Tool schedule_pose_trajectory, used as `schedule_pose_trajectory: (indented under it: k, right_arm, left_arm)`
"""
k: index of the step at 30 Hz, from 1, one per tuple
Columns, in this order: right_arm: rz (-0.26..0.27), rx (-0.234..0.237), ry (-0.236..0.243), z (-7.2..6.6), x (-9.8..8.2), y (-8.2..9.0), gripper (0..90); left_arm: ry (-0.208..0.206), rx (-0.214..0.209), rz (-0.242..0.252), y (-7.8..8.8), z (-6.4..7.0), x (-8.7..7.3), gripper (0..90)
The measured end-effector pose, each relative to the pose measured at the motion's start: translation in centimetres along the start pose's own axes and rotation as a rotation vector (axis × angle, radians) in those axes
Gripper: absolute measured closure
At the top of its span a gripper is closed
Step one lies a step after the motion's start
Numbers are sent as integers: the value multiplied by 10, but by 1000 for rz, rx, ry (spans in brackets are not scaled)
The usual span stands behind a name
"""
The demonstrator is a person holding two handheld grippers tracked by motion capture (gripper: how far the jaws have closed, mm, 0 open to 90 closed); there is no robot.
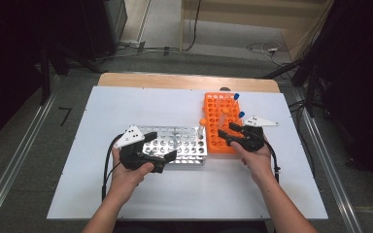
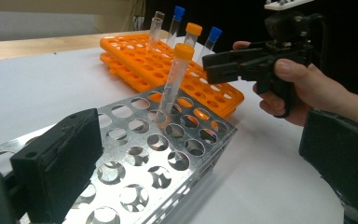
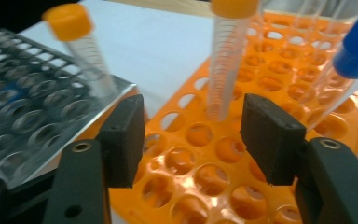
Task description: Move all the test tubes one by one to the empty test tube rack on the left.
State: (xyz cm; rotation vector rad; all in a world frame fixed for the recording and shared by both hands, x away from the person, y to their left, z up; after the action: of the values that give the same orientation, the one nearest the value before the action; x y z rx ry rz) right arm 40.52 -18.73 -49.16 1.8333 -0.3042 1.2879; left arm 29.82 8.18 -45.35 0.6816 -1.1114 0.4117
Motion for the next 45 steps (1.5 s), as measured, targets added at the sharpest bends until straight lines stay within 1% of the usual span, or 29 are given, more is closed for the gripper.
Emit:
schedule_pose_trajectory:
  k: [3,5,8,11,14,16,17,18,21,22,24,25,26,27,31,32,33,34,35,39,40,44,45]
  right_arm:
    - [1,-37,-24,4,3,-6,470]
    - [0,-58,-29,5,4,-11,505]
    - [-15,-61,-25,5,7,-18,545]
    - [-39,-77,-41,6,7,-25,575]
    - [-75,-108,-53,6,7,-32,595]
    - [-101,-148,-59,7,6,-35,626]
    - [-101,-156,-65,8,7,-35,631]
    - [-98,-154,-73,8,8,-35,640]
    - [-102,-166,-65,7,9,-36,653]
    - [-104,-169,-56,7,10,-36,657]
    - [-108,-178,-43,5,10,-37,701]
    - [-101,-179,-43,4,11,-37,724]
    - [-101,-179,-43,4,11,-37,724]
    - [-97,-196,-30,1,11,-38,726]
    - [-84,-197,-20,0,11,-37,729]
    - [-60,-195,-19,0,13,-34,730]
    - [-49,-192,-16,0,13,-33,731]
    - [-49,-192,-16,0,13,-33,731]
    - [-30,-187,-7,0,15,-30,731]
    - [9,-178,3,-2,20,-20,731]
    - [9,-178,3,-2,20,-20,731]
    - [42,-152,7,-6,24,-7,732]
    - [52,-140,13,-9,25,0,732]
  left_arm:
    - [3,-3,1,0,0,0,0]
    - [5,-5,4,1,0,0,0]
    - [7,-6,3,1,0,0,0]
    - [7,-7,1,1,0,-1,0]
    - [10,-3,-3,1,0,-2,0]
    - [11,-8,0,1,-1,-2,0]
    - [10,-8,-2,1,-1,-2,0]
    - [11,-8,-3,1,-1,-3,0]
    - [13,-9,-4,0,-1,-3,0]
    - [14,-9,-5,0,-1,-3,0]
    - [12,-9,-10,-1,0,-4,0]
    - [11,-8,-10,-1,0,-4,0]
    - [14,-8,-8,-1,1,-4,0]
    - [14,-8,-7,-1,1,-3,0]
    - [9,-6,-11,-2,1,-4,0]
    - [9,-6,-13,-2,2,-4,0]
    - [10,-8,-14,-2,2,-5,0]
    - [12,-7,-13,-3,2,-5,0]
    - [12,-8,-14,-3,2,-5,0]
    - [10,-12,-19,-4,2,-6,0]
    - [9,-13,-20,-5,2,-6,0]
    - [4,-13,-23,-6,3,-7,0]
    - [3,-15,-23,-7,4,-7,0]
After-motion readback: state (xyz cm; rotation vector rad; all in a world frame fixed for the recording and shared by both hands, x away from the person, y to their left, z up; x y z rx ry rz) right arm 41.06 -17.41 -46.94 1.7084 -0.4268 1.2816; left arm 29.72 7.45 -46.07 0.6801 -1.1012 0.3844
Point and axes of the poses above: each handheld gripper's, and its own axes: y roughly backward along the jaws, x roughly out of its top, z roughly to its right, the point moved 6 cm from there along -y, roughly forward along the jaws, and after that the axes turned 1 degree about y, right-handed, at the moved point
